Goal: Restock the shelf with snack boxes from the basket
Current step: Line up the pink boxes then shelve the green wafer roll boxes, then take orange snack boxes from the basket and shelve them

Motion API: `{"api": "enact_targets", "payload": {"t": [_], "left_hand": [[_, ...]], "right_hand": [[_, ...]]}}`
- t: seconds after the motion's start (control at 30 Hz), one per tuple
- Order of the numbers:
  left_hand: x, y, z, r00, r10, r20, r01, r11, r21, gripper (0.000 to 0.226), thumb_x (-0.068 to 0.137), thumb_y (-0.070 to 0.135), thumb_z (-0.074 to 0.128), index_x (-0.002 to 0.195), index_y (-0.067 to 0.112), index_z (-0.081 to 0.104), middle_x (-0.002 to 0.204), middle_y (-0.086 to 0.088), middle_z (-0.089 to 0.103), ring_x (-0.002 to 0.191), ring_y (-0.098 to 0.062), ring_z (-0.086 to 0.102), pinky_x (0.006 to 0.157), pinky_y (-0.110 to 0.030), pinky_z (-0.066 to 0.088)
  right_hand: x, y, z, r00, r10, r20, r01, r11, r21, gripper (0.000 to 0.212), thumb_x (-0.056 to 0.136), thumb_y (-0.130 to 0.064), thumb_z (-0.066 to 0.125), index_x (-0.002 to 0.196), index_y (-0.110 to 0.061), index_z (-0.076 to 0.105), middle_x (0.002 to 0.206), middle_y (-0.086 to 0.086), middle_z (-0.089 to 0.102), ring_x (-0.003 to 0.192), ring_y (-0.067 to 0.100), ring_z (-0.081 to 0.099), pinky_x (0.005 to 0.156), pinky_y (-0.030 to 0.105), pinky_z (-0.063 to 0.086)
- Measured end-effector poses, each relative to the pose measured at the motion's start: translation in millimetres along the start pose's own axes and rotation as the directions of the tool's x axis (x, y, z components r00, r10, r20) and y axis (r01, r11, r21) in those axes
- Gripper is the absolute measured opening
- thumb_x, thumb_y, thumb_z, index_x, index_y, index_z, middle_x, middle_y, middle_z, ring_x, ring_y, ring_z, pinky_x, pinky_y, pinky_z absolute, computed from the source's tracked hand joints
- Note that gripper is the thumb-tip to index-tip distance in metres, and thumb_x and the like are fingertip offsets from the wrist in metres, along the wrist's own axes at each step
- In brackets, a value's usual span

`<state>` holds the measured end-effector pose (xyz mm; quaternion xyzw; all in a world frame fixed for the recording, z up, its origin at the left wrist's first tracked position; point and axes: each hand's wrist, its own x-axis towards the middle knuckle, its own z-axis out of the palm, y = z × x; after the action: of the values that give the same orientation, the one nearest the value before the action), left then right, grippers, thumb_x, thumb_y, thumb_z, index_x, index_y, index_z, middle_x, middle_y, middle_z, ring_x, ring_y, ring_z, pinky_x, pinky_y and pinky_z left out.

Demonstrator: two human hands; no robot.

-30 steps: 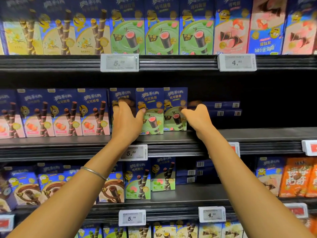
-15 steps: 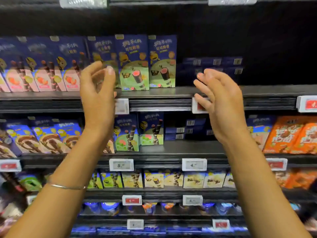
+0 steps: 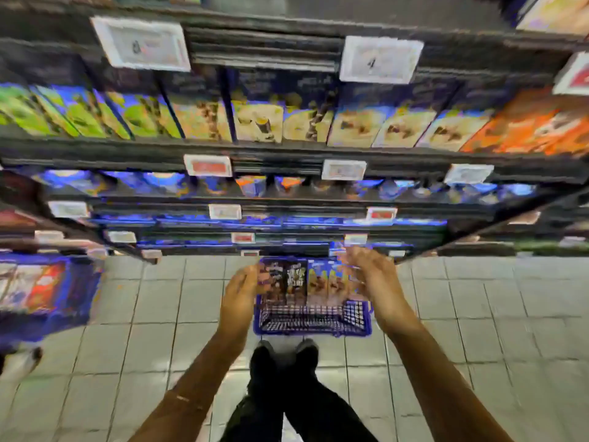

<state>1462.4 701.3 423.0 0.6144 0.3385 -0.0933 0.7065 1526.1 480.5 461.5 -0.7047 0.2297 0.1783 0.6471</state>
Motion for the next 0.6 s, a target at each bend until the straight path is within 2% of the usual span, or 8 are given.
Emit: {"api": "enact_targets", "payload": {"t": [0.07, 0.13, 0.23, 0.3, 0.37, 0.47, 0.53, 0.6], "left_hand": [[8, -48, 2, 0.988, -0.152, 0.026, 0.151, 0.988, 0.029, 0.036, 0.105, 0.049, 0.057, 0.112, 0.017, 0.071, 0.106, -0.005, 0.080, 0.088, -0.018, 0.078, 0.068, -0.030, 0.060], [19, -92, 7, 0.963, -0.267, 0.031, 0.265, 0.963, 0.053, 0.034, 0.107, 0.051, 0.055, 0.109, 0.021, 0.070, 0.100, 0.001, 0.081, 0.088, -0.020, 0.076, 0.073, -0.034, 0.056], [49, -156, 20, 0.955, -0.288, 0.068, 0.283, 0.956, 0.076, 0.033, 0.114, 0.039, 0.045, 0.116, 0.019, 0.071, 0.103, 0.001, 0.083, 0.096, -0.021, 0.078, 0.070, -0.031, 0.055], [81, -202, 32, 0.945, -0.322, 0.052, 0.319, 0.946, 0.059, 0.041, 0.114, 0.038, 0.044, 0.128, 0.007, 0.068, 0.121, -0.015, 0.078, 0.111, -0.035, 0.074, 0.069, -0.033, 0.055], [119, -249, 51, 0.931, -0.361, 0.057, 0.356, 0.931, 0.083, 0.053, 0.113, 0.047, 0.040, 0.135, 0.006, 0.065, 0.122, -0.016, 0.075, 0.109, -0.036, 0.072, 0.070, -0.034, 0.053], [177, -309, 84, 0.913, -0.394, 0.107, 0.386, 0.918, 0.090, 0.051, 0.113, 0.051, 0.033, 0.130, 0.014, 0.063, 0.111, -0.008, 0.071, 0.085, -0.019, 0.068, 0.067, -0.032, 0.052], [215, -348, 104, 0.909, -0.377, 0.177, 0.367, 0.926, 0.087, 0.049, 0.113, 0.052, 0.030, 0.128, 0.018, 0.062, 0.115, -0.004, 0.070, 0.088, -0.014, 0.067, 0.072, -0.031, 0.051], [250, -380, 121, 0.912, -0.339, 0.232, 0.331, 0.941, 0.075, 0.050, 0.112, 0.056, 0.029, 0.115, 0.022, 0.065, 0.115, -0.001, 0.071, 0.095, -0.015, 0.068, 0.080, -0.033, 0.048]], "right_hand": [[10, 59, -7, 0.996, 0.076, -0.038, -0.080, 0.990, -0.116, 0.022, 0.102, -0.016, 0.059, 0.098, 0.004, 0.066, 0.102, 0.030, 0.071, 0.094, 0.045, 0.068, 0.084, 0.048, 0.055], [21, 113, -13, 0.989, 0.143, -0.039, -0.148, 0.963, -0.227, 0.020, 0.101, -0.016, 0.060, 0.089, -0.003, 0.067, 0.096, 0.028, 0.070, 0.092, 0.046, 0.067, 0.091, 0.057, 0.051], [53, 186, -24, 0.975, 0.207, -0.086, -0.223, 0.928, -0.298, 0.018, 0.100, -0.026, 0.062, 0.083, -0.027, 0.067, 0.085, -0.002, 0.070, 0.083, 0.019, 0.063, 0.085, 0.041, 0.049], [88, 233, -32, 0.959, 0.267, -0.099, -0.284, 0.919, -0.273, 0.014, 0.100, -0.024, 0.060, 0.087, -0.027, 0.065, 0.094, 0.001, 0.069, 0.089, 0.020, 0.064, 0.089, 0.043, 0.053], [130, 284, -38, 0.940, 0.320, -0.120, -0.339, 0.918, -0.205, 0.009, 0.100, -0.019, 0.058, 0.093, -0.023, 0.063, 0.099, 0.005, 0.066, 0.087, 0.022, 0.063, 0.083, 0.041, 0.055], [194, 355, -36, 0.953, 0.263, -0.150, -0.280, 0.955, -0.102, 0.019, 0.100, -0.011, 0.059, 0.082, -0.017, 0.059, 0.076, 0.006, 0.058, 0.069, 0.021, 0.052, 0.061, 0.031, 0.044], [233, 399, -34, 0.973, 0.168, -0.161, -0.186, 0.977, -0.103, 0.017, 0.096, -0.008, 0.063, 0.080, -0.014, 0.062, 0.078, 0.008, 0.063, 0.078, 0.021, 0.056, 0.069, 0.031, 0.045], [267, 433, -36, 0.984, 0.032, -0.173, -0.073, 0.968, -0.238, 0.014, 0.094, -0.013, 0.065, 0.080, -0.016, 0.065, 0.085, 0.010, 0.069, 0.083, 0.017, 0.059, 0.077, 0.032, 0.046]]}}
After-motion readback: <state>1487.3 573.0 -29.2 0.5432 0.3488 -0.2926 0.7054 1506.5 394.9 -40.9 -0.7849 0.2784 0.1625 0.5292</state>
